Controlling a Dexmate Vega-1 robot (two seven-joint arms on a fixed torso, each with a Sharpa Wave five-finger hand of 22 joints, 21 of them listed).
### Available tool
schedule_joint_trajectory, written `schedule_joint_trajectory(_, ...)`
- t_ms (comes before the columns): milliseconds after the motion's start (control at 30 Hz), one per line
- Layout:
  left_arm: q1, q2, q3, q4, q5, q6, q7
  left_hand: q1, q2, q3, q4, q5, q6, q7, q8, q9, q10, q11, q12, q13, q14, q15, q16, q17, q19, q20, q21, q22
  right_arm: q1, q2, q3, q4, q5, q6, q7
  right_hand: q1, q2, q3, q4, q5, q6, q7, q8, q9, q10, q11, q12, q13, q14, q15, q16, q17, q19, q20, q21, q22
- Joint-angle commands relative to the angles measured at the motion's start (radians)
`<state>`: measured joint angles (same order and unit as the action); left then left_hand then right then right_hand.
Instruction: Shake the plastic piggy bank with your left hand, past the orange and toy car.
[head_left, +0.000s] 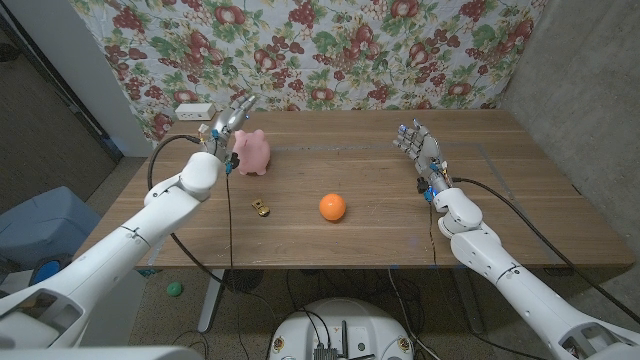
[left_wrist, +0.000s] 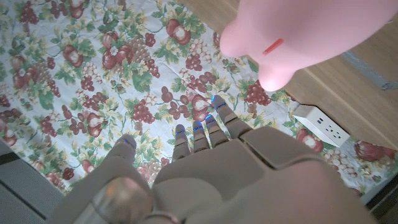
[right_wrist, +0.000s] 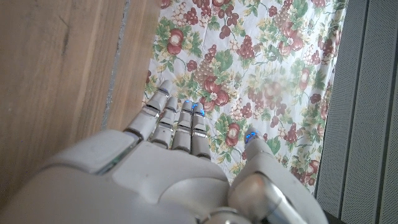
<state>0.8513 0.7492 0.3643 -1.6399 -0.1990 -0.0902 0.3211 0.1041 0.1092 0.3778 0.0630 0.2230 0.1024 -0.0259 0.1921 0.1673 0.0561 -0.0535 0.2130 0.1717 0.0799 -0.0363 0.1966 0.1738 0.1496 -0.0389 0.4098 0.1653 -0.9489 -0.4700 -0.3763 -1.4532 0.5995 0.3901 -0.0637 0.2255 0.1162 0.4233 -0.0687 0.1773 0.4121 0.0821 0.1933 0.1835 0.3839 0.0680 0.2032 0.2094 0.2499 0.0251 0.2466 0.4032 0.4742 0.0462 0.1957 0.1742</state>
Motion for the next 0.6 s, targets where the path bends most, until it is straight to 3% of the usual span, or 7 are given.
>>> schedule_joint_trajectory(33, 0.012, -0.035, -0.043, 0.124, -0.075, -0.389, -0.152, -0.002, 0.095, 0.049, 0.015, 0.015, 0.011, 0.028, -0.003, 0.003, 0.025, -0.002, 0.001, 0.003, 0.023, -0.024, 0.002, 0.001, 0.029, -0.02, -0.009, 0.001, -0.011, -0.016, -0.005, -0.028, -0.014, 0.002, 0.006, -0.024, -0.006, -0.008, 0.006, -0.005, -0.001, 0.003, -0.002, 0.005, -0.008, -0.002, -0.003, 0.001, -0.011, 0.0, -0.007, 0.001, -0.013, -0.003, -0.002, 0.002)
schedule_joint_trajectory(167, 0.011, -0.047, -0.05, 0.159, -0.142, -0.443, -0.23, 0.015, 0.1, 0.118, 0.032, 0.024, 0.034, 0.038, -0.003, 0.003, 0.047, -0.002, -0.003, 0.003, 0.046, -0.027, -0.001, 0.0, 0.056, -0.025, -0.019, 0.001, -0.016, -0.019, -0.007, -0.042, -0.027, 0.005, -0.001, -0.038, -0.012, -0.016, 0.011, -0.006, -0.007, 0.003, -0.004, 0.005, -0.013, -0.003, -0.004, 0.001, -0.019, -0.005, -0.012, -0.002, -0.021, -0.003, -0.004, 0.002)
schedule_joint_trajectory(367, 0.026, -0.056, -0.069, 0.18, -0.204, -0.492, -0.293, 0.023, 0.098, 0.149, 0.037, 0.026, 0.04, 0.039, -0.004, 0.003, 0.053, -0.004, -0.006, 0.004, 0.054, -0.03, -0.003, -0.001, 0.069, -0.028, -0.024, 0.001, -0.023, -0.027, -0.009, -0.069, -0.075, 0.018, -0.033, -0.054, -0.02, -0.025, 0.015, -0.007, -0.007, 0.004, -0.002, 0.005, -0.013, -0.006, -0.004, 0.0, -0.022, -0.01, -0.016, -0.005, -0.037, -0.01, -0.009, 0.002)
schedule_joint_trajectory(600, 0.032, -0.08, -0.079, 0.2, -0.301, -0.486, -0.359, 0.024, 0.087, 0.166, 0.04, 0.024, 0.052, 0.039, -0.003, 0.003, 0.061, -0.003, -0.007, 0.004, 0.063, -0.033, -0.003, -0.001, 0.082, -0.032, -0.027, 0.001, -0.041, -0.034, -0.004, -0.106, -0.119, 0.019, -0.08, -0.068, -0.028, -0.033, 0.018, -0.007, -0.001, 0.002, 0.0, 0.004, -0.012, -0.011, -0.003, -0.001, -0.02, -0.015, -0.018, -0.01, -0.05, -0.015, -0.011, 0.001)
